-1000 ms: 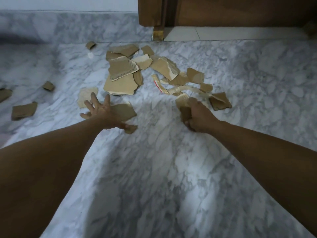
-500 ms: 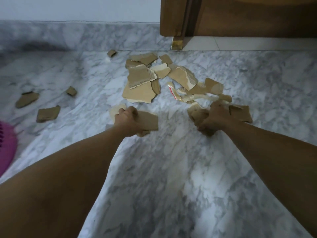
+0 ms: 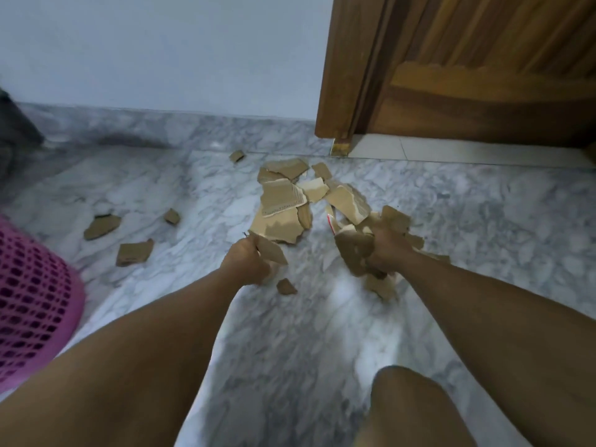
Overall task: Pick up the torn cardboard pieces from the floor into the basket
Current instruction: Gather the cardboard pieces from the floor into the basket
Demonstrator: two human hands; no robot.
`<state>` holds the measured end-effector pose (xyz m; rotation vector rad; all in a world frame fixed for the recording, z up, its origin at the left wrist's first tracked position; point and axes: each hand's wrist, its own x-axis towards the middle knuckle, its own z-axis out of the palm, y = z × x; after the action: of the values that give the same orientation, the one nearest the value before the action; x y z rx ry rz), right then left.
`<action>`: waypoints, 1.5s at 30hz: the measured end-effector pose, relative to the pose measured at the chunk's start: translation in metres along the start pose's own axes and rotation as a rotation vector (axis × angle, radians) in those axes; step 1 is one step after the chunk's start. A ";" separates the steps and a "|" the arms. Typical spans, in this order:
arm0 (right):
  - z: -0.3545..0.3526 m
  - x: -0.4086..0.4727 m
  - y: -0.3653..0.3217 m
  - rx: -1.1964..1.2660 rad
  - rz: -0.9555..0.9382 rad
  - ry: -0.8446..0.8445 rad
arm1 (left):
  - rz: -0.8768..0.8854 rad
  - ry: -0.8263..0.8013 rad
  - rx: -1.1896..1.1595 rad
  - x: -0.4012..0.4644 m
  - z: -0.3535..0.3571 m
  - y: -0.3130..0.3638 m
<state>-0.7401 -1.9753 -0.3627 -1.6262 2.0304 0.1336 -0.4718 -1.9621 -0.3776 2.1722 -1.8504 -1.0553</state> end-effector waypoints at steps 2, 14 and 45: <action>-0.006 -0.006 -0.004 -0.014 0.037 -0.024 | -0.023 -0.104 0.085 -0.004 -0.008 -0.004; -0.017 0.119 -0.050 0.007 -0.055 -0.064 | -0.335 -0.076 -0.039 0.061 0.013 -0.036; -0.021 0.226 -0.043 0.384 -0.171 -0.103 | -0.490 0.236 -0.809 0.158 -0.008 0.015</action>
<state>-0.7373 -2.1940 -0.4382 -1.5030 1.7047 -0.2178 -0.4762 -2.1112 -0.4328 2.0965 -0.6037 -1.2503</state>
